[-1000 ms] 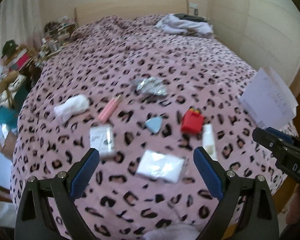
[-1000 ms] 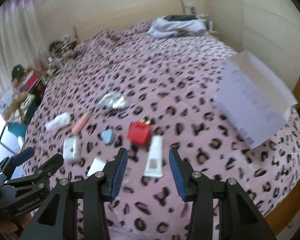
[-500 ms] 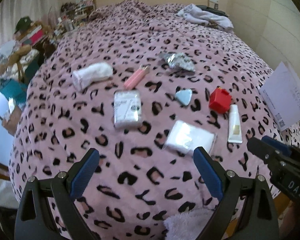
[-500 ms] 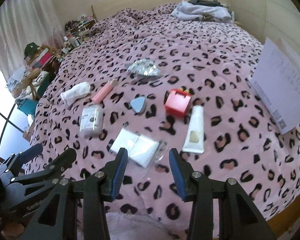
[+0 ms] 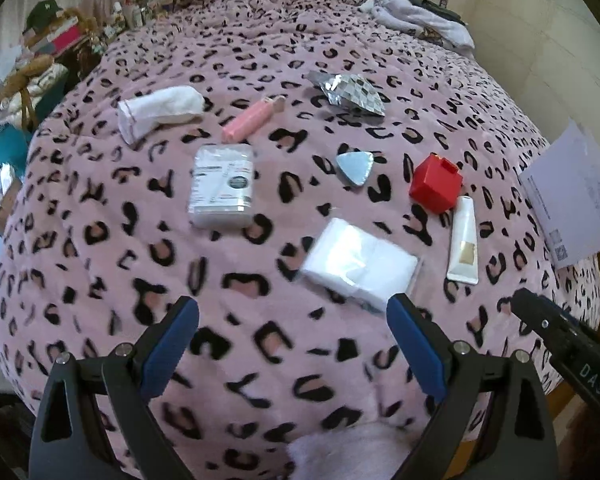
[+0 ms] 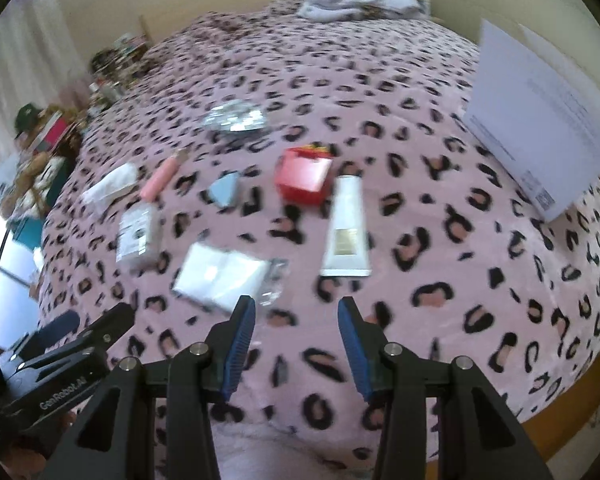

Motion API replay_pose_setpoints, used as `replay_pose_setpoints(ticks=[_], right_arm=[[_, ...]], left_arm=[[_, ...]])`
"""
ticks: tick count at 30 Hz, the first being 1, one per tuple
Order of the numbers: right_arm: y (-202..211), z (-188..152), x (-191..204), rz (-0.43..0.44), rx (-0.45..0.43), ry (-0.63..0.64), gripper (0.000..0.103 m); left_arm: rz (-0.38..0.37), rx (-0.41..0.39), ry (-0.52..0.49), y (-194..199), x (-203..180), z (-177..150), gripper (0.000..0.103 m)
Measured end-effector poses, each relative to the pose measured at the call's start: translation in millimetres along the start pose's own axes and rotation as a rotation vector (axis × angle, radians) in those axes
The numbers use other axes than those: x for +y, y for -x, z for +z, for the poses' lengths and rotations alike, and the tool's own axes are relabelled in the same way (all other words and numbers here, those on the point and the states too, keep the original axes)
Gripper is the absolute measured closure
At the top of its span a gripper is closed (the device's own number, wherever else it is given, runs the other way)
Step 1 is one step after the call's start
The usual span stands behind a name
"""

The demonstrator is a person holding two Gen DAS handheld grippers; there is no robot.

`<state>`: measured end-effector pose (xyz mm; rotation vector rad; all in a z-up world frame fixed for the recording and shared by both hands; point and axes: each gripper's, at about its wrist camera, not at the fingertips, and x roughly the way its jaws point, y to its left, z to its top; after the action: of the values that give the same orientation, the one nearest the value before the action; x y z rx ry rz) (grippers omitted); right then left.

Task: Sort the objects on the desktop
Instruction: 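Reach the left tool to the cotton-pad bag while the right tool reaches the white tube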

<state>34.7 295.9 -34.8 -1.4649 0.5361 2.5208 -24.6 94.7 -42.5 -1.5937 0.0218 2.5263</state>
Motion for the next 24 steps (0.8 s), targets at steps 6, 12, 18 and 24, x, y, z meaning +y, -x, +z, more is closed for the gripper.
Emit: replay_pose_setpoints(ticks=[6,12,18,24], right_arm=[[-20,16,-30,-0.026,0.013,-0.07,0.056],[-49,36,-40,-0.059,0.029,-0.076,0.046],[-86,52,-41,-0.073,0.072,-0.051,0.046],[-115,59,-42,-0.062,0.109,-0.051,0.046]], left_arm=[[0.038,0.068,0.053,-37,-23,14,0.007],[0.056,0.143,0.087,-71,-41,22,0.007],[0.05,0.216,0.14,-104,-46,26,0.007],[0.033,0.214,0.188,-119,-47,28,0.007]])
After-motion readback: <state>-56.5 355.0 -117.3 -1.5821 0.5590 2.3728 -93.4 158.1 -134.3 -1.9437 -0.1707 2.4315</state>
